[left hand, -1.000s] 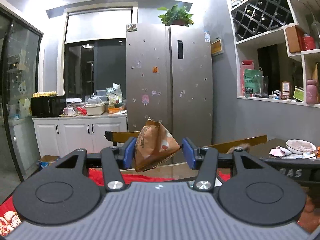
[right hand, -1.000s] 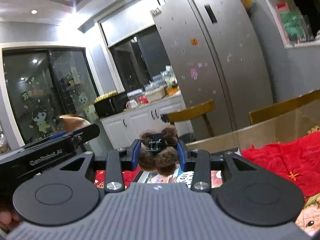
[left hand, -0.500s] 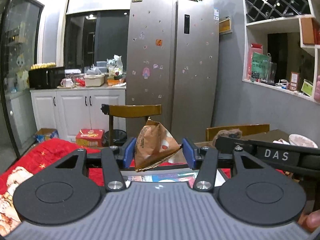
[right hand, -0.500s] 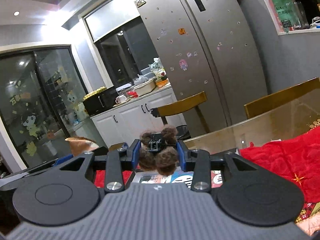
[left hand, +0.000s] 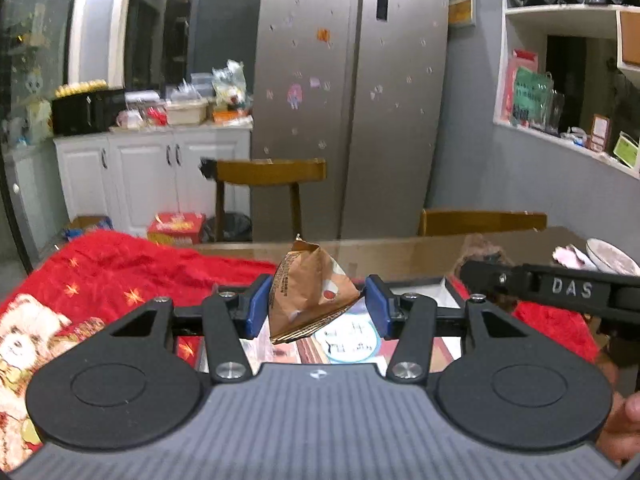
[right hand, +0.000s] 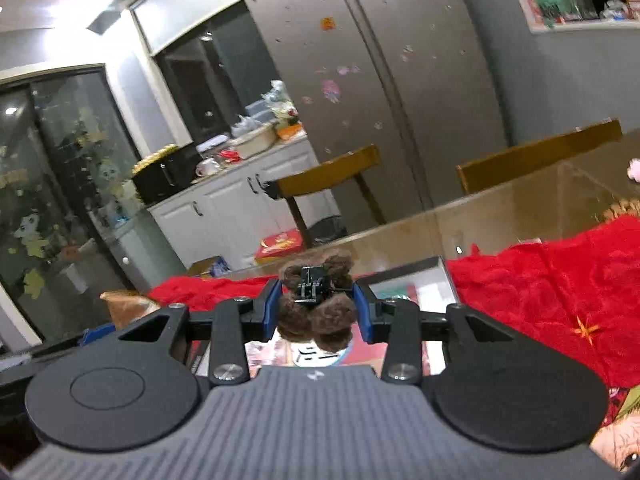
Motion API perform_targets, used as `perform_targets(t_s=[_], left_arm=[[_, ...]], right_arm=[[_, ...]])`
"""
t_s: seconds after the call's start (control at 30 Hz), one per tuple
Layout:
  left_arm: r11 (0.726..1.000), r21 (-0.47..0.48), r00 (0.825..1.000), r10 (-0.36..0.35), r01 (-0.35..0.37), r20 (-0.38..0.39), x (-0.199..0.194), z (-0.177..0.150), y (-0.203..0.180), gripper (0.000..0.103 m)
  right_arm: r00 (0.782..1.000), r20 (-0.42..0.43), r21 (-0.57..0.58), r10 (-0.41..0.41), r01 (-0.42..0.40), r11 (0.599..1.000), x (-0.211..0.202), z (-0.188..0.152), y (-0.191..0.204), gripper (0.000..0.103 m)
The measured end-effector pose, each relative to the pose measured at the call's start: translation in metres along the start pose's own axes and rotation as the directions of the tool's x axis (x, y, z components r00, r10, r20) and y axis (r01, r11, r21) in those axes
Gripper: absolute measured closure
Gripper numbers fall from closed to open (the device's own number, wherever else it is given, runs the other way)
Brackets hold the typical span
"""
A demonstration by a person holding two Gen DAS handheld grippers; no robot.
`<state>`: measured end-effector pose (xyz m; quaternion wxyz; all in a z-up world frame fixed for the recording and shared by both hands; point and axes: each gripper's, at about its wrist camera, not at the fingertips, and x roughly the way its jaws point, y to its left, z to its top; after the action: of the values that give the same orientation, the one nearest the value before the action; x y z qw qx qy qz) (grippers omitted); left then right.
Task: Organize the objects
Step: 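Lift the paper packet and pom-pom clip and carry both over the box, then lower the paper packet and pom-pom clip into the box and open both grippers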
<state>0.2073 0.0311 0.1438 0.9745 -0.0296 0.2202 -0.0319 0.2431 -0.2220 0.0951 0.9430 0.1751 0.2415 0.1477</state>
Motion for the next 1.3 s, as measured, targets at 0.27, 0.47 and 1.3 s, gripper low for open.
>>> perform_targets(t_s=[0.27, 0.47, 1.3], left_arm=[[0.994, -0.067, 0.985, -0.097, 0.088, -0.142, 0.037, -0.021, 0.014, 0.046], [0.992, -0.069, 0.969, -0.116, 0.103, -0.220, 0.058, -0.035, 0.010, 0.046], [0.978, -0.122, 0.894, -0.204, 0.169, -0.399, 0.108, -0.063, 0.004, 0.046]], right_arm=[[0.993, -0.121, 0.080, 0.013, -0.003, 0.997, 0.025, -0.012, -0.015, 0.061], [0.976, -0.215, 0.139, 0.040, -0.010, 0.990, 0.041, -0.017, -0.030, 0.060], [0.934, -0.354, 0.186, 0.045, 0.024, 0.982, 0.078, -0.045, -0.045, 0.060]])
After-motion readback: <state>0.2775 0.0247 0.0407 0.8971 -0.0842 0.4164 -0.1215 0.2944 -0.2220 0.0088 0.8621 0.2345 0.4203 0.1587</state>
